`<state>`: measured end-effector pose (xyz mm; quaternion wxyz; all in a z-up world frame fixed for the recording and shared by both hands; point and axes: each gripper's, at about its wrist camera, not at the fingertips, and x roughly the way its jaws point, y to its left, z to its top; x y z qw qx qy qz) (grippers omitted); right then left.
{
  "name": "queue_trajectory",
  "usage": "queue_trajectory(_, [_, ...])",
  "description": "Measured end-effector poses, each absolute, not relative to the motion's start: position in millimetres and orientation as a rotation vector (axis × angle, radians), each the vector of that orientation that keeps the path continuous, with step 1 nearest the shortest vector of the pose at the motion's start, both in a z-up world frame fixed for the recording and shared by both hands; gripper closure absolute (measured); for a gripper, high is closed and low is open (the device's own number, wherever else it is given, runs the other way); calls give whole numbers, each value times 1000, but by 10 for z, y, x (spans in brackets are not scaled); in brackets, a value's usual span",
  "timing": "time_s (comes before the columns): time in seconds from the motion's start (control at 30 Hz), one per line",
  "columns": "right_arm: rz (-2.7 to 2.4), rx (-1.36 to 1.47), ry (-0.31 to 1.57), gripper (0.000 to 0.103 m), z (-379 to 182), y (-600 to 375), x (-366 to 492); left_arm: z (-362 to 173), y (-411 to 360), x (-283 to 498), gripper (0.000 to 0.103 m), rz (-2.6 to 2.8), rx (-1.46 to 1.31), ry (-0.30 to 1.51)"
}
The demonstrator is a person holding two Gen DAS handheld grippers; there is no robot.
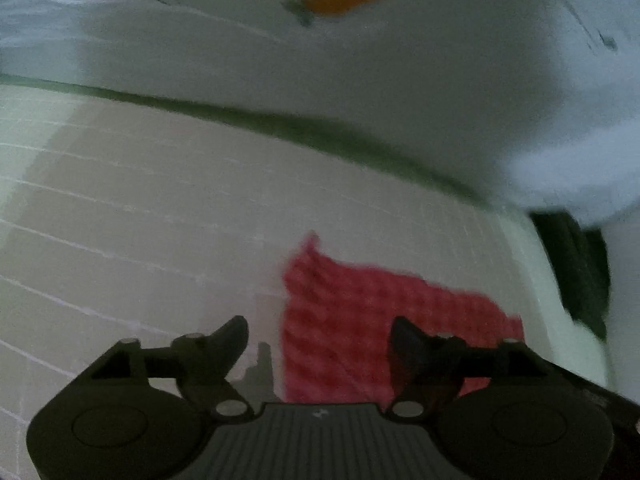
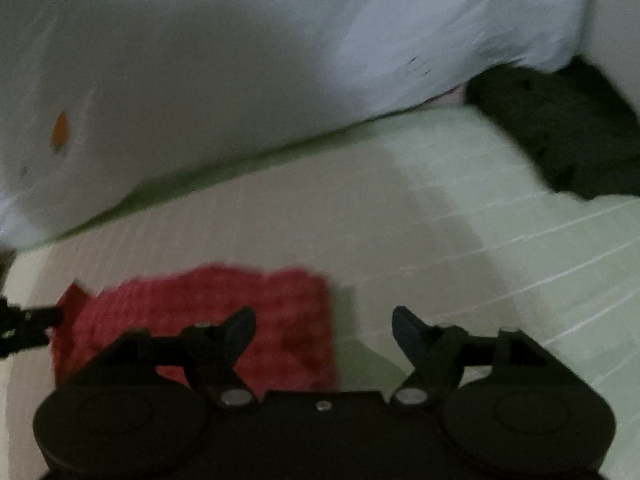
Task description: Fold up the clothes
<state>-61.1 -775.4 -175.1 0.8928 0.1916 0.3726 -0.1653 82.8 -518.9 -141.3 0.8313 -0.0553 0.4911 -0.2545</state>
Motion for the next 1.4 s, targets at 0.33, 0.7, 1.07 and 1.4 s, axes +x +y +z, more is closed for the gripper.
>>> queue_trajectory(0.33, [-241, 353, 918, 16, -1988, -7347, -249, -1687, -5696, 900, 25, -576, 75, 1099])
queue_trajectory(0.7, [-89, 253, 935, 92, -1948, -6979, -160, -1750, -5613, 754, 91, -667, -95, 1169])
queue_trajectory(1.07, [-148, 296, 797, 95, -1482, -6631, -1055, -1264, -5390, -8, 92, -831, -21, 1093])
queue_trajectory(1.4, [-409, 327, 767, 95, -1296, -6305, -1977, -1206, -5358, -803, 92, -1061, 84, 1100])
